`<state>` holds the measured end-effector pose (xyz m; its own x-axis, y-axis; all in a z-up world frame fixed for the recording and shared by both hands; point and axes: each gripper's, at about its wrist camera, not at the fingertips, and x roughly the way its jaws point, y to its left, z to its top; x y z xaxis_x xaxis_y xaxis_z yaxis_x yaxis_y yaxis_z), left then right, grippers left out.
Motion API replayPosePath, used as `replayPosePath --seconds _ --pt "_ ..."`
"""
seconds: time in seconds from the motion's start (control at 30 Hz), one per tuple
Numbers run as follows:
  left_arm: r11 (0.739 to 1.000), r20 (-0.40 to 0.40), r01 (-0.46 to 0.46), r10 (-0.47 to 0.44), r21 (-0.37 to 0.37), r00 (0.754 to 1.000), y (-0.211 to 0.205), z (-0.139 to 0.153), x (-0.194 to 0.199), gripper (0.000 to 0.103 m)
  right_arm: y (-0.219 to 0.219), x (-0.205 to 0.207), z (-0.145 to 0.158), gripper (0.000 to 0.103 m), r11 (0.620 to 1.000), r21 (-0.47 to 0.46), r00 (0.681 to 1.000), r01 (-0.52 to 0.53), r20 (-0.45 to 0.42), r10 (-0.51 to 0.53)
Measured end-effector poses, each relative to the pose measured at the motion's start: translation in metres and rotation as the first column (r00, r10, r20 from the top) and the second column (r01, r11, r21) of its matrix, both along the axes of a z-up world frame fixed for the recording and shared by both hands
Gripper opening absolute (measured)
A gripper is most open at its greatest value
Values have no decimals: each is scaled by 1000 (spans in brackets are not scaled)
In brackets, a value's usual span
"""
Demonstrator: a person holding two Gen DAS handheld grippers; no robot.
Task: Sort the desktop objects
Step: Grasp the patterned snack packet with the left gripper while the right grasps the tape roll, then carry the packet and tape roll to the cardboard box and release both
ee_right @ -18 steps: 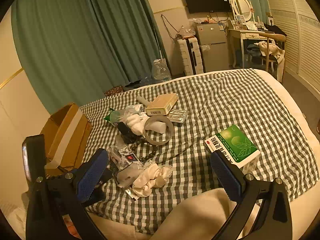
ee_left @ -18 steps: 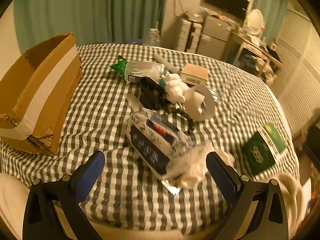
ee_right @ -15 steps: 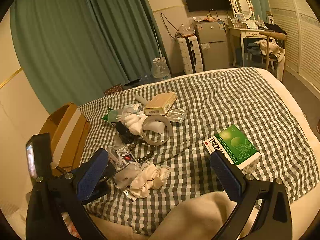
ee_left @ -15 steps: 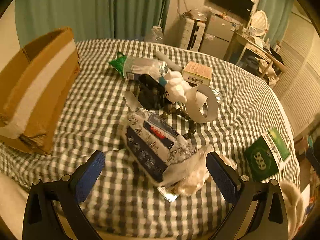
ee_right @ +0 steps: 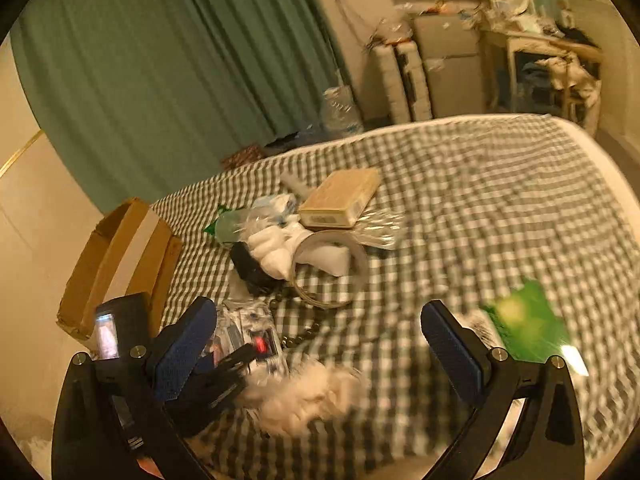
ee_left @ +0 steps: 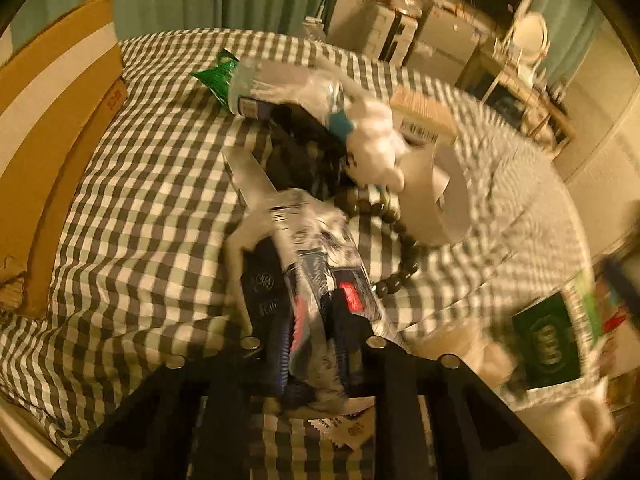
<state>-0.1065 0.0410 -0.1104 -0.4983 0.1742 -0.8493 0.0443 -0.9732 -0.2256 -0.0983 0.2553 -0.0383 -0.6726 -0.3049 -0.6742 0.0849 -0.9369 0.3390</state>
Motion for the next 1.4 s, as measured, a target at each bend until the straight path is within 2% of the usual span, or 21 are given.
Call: replayPosePath --seconds 0.1,0.23,0.5,0.57,0.6,0.67,0.8,0.93,1.0,1.1,1.4 --pt "999 -42 -10 12 40 999 -14 17 3 14 -13 -32 -18 103 999 -14 998 -33 57 34" --pt "999 -41 -8 10 37 999 -23 21 -4 14 -31 -68 -47 103 998 -20 986 -67 149 69" --pt "1000 -52 -2 3 12 999 -31 22 -12 14 -34 -109 -78 102 998 49 970 -39 240 27" --pt "1000 -58 -2 3 12 998 -33 23 -13 14 -31 -117 -90 91 999 30 957 -37 288 26" --pt "1000 -57 -6 7 10 998 -34 23 -13 14 -31 -119 -95 82 999 15 951 -43 308 37" --pt "1000 -47 -10 10 10 999 -36 22 -14 14 -29 -118 -98 82 999 2 946 -44 320 41" --pt "1000 -50 -19 20 13 999 -39 25 -11 14 -29 -102 -88 82 998 2 953 -62 297 58" --pt "1000 -80 -16 16 1 997 -40 38 -4 14 -28 -74 -65 82 998 23 969 -66 240 58" --pt "1000 -104 -20 20 1 994 -42 49 0 14 -26 -66 -52 82 998 -6 975 -58 216 58" --pt "1000 -160 -28 29 13 987 -49 69 10 14 -27 -49 -32 82 997 -60 980 -53 189 64" --pt "998 -310 -48 60 47 949 -79 141 39 14 -66 -3 45 82 991 -40 990 -131 53 133"
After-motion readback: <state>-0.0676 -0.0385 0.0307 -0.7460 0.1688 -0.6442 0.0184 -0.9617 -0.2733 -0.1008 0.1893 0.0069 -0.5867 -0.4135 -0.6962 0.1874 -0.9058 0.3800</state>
